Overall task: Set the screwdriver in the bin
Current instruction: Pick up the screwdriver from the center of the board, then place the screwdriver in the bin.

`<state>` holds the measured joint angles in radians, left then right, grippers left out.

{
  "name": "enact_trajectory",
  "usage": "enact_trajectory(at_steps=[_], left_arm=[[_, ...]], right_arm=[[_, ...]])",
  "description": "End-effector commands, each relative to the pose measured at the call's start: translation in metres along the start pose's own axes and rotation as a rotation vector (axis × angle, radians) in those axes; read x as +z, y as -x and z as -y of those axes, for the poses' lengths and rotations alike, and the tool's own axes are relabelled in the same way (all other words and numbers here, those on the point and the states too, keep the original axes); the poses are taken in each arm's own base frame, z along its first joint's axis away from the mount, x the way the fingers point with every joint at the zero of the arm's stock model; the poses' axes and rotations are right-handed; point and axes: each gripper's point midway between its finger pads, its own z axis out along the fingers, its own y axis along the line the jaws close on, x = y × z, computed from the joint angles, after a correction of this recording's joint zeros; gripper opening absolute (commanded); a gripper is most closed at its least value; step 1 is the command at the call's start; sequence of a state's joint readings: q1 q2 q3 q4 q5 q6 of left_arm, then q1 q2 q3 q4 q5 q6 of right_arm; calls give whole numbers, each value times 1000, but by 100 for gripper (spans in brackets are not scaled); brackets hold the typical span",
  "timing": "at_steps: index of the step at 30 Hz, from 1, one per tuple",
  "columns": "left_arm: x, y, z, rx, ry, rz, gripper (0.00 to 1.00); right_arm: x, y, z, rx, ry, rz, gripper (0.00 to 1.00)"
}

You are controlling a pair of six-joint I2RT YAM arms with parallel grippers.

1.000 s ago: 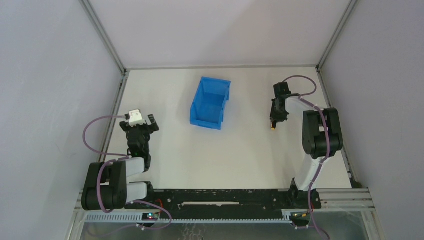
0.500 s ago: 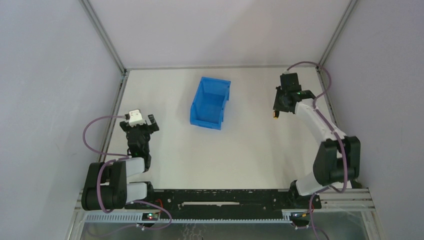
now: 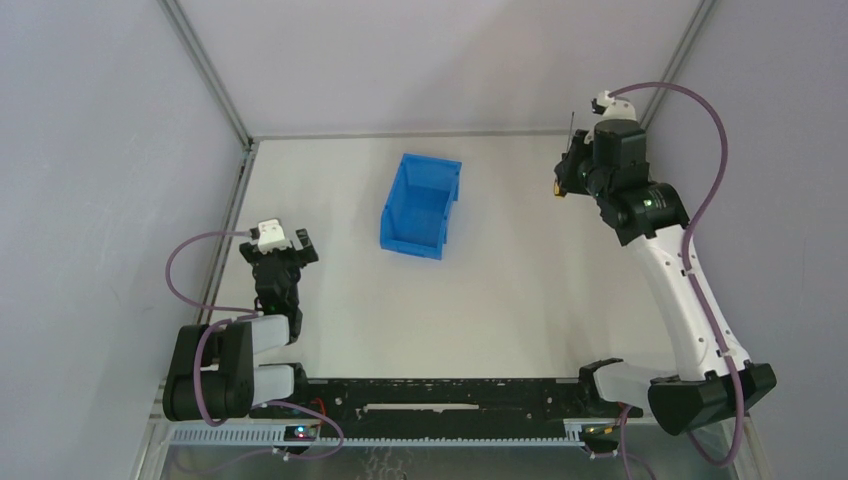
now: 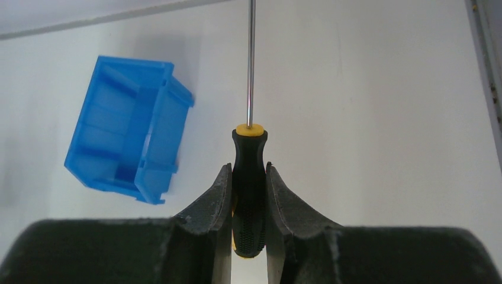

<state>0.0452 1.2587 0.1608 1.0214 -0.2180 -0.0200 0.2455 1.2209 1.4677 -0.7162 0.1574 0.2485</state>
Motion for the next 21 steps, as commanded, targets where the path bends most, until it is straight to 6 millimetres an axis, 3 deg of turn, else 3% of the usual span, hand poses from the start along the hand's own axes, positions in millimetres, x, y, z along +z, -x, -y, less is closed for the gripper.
enact_trajectory(at_steps=[1, 9, 21], left_arm=[[8, 22, 2, -18, 4, 60, 100], [8, 22, 2, -18, 4, 59, 100], [8, 22, 2, -18, 4, 60, 100]], right_arm=[[-7, -4, -13, -14, 11, -17, 14], [9, -19, -84, 3, 99, -50, 13], [37, -26, -211, -30, 220, -85, 13]])
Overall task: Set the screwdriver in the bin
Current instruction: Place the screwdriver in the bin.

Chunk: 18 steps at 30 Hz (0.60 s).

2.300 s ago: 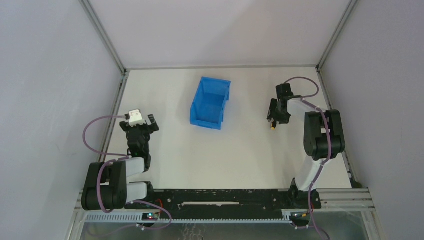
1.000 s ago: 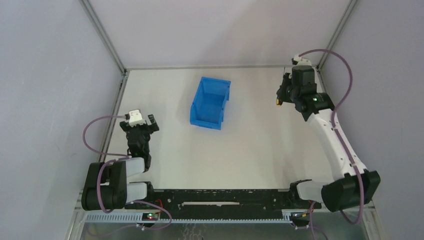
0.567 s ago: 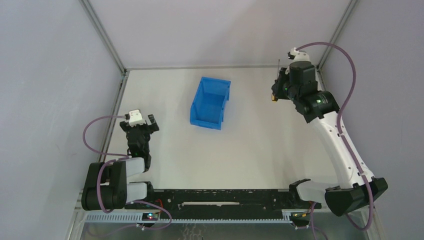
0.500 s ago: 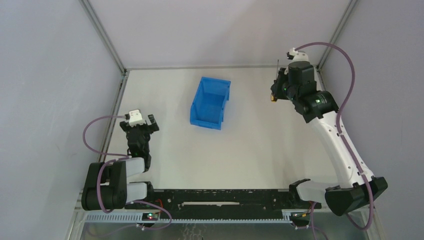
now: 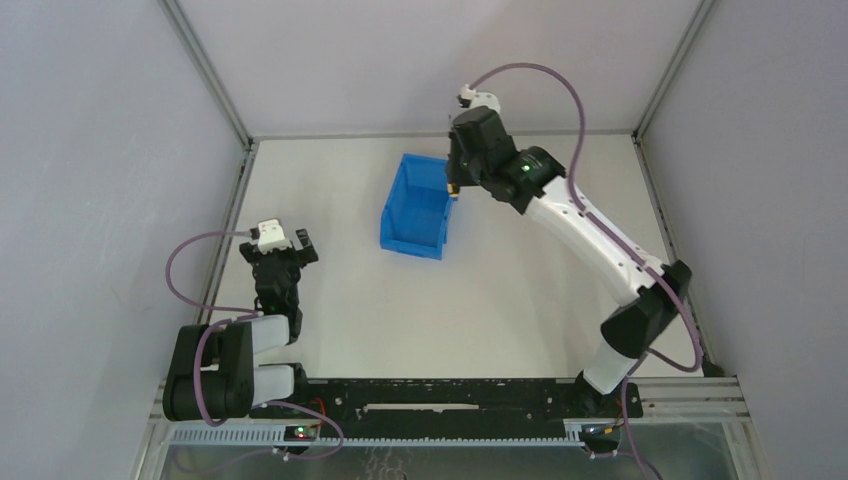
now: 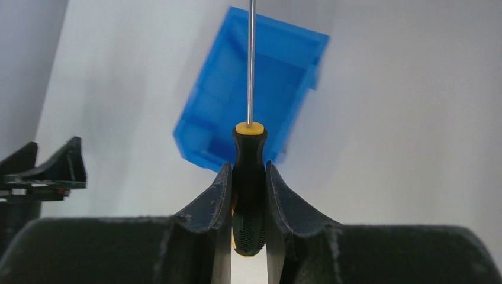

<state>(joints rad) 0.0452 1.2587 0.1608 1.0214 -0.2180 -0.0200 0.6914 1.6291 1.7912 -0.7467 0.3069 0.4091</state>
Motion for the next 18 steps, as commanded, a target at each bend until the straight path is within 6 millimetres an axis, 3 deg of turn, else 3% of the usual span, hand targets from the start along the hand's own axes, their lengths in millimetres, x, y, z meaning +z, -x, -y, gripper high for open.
enact_trajectory(at_steps=[1, 9, 18], left_arm=[[8, 22, 2, -18, 4, 59, 100], [8, 22, 2, -18, 5, 59, 100], [8, 22, 2, -18, 5, 60, 100]], right_arm=[[2, 27, -35, 49, 31, 69, 13], [34, 25, -64, 61, 30, 60, 13], [82, -12, -67, 58, -6, 6, 13]])
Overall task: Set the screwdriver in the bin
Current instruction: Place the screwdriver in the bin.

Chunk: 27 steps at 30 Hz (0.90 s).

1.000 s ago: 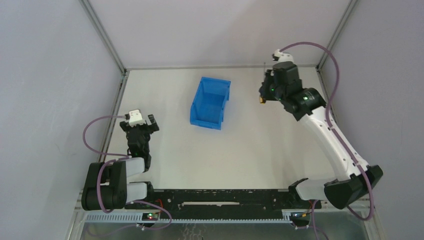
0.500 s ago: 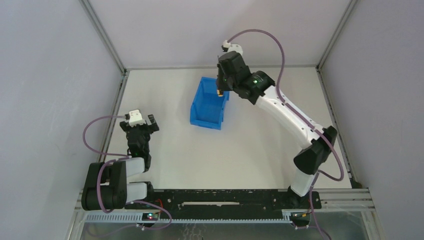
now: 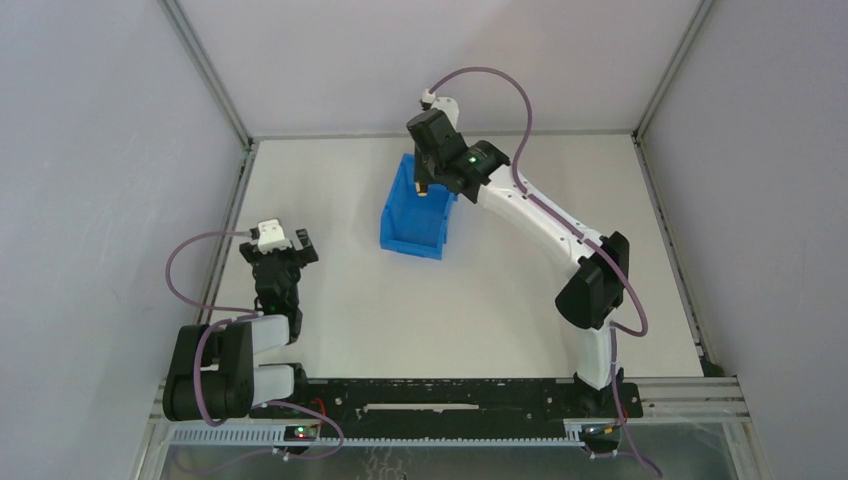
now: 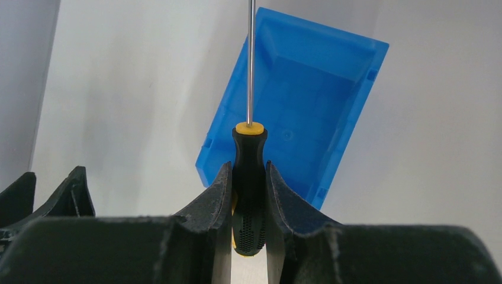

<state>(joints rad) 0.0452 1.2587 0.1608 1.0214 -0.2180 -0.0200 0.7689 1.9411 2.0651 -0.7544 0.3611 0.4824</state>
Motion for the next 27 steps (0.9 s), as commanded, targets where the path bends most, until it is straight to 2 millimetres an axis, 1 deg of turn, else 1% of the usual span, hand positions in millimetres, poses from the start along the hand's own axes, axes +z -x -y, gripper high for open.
enact_trajectory(at_steps=[1, 8, 10, 16, 21, 23, 27], left_arm=[[8, 22, 2, -18, 4, 60, 100], [8, 22, 2, -18, 4, 59, 100], [8, 22, 2, -18, 4, 60, 100], [8, 22, 2, -18, 5, 60, 100], [8, 22, 2, -18, 4, 59, 100], [8, 21, 2, -17, 4, 59, 100], [8, 22, 2, -18, 4, 59, 100]], right_arm=[[20, -5, -9, 41, -5, 27, 13], [64, -44, 1, 56, -59, -26, 14], [77, -57, 4, 56, -72, -46, 14], [110, -90, 14, 50, -104, -99, 14], [131, -113, 21, 47, -109, -142, 15], [138, -124, 23, 41, -112, -164, 16], [147, -138, 27, 35, -122, -190, 21]])
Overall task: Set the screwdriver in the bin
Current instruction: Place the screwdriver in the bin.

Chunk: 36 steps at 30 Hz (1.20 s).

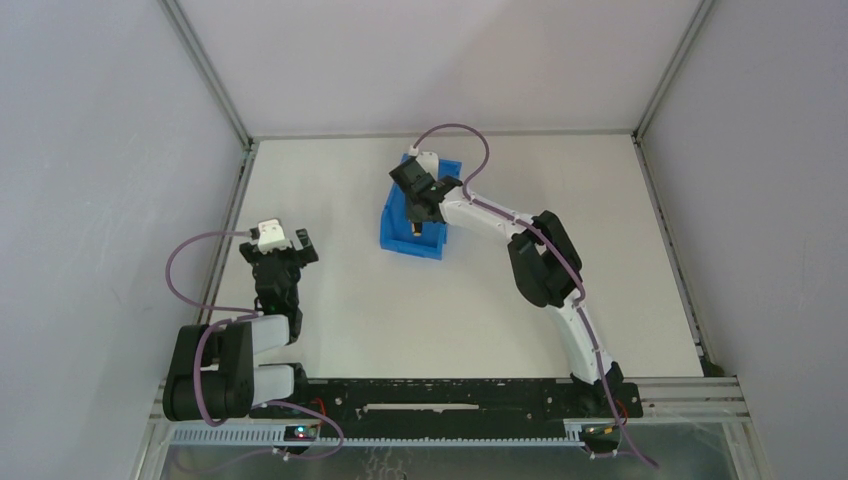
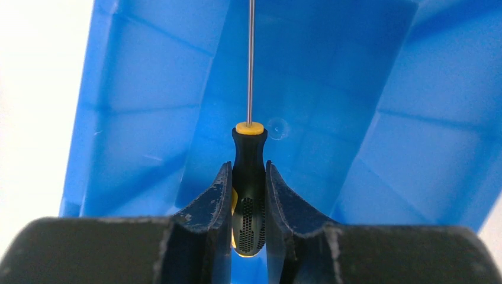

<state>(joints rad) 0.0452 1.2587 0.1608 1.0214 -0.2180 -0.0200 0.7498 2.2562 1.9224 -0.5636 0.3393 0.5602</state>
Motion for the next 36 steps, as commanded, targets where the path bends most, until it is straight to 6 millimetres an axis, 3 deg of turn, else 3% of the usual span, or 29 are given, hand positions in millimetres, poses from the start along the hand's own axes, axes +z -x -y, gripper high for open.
enact_trajectory(at_steps=[1, 9, 13, 24, 36], left_arm=[[8, 22, 2, -18, 3, 60, 100], [8, 22, 2, -18, 5, 59, 100], [8, 22, 2, -18, 4, 59, 100], [8, 21, 2, -17, 4, 58, 100], [8, 22, 2, -18, 4, 60, 100]], right_arm=[[10, 4, -3, 34, 13, 21, 23], [15, 1, 0, 28, -4, 13, 40], [13, 4, 0, 27, -9, 16, 56], [-4, 19, -2, 9, -18, 48, 62], [-56, 61, -9, -5, 0, 145, 59]])
